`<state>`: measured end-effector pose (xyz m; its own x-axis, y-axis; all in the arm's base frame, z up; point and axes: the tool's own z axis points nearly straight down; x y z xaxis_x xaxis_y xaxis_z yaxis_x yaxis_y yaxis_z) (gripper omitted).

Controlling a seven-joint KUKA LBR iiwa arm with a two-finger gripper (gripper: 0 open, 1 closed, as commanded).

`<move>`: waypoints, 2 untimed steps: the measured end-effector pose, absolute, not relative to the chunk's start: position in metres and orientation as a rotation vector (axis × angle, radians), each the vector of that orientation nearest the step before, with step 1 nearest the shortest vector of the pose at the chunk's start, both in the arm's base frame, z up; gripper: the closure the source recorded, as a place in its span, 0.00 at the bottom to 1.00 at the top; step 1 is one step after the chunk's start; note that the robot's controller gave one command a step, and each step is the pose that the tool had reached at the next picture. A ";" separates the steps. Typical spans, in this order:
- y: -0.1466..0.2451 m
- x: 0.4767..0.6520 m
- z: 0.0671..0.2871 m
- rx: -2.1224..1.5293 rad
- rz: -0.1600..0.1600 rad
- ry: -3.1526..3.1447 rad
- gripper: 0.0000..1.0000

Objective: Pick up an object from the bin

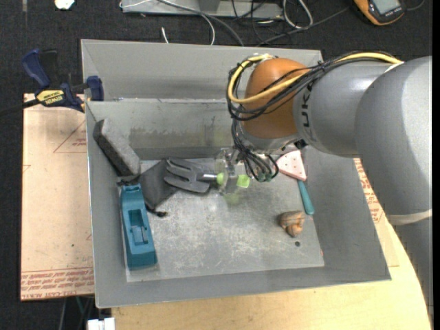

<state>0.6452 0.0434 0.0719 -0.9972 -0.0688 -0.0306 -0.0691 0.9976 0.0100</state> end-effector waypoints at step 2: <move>0.054 0.654 0.072 -0.584 0.008 3.050 1.00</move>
Offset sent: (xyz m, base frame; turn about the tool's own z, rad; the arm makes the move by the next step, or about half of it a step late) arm 0.0104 0.0152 -0.0019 -0.4372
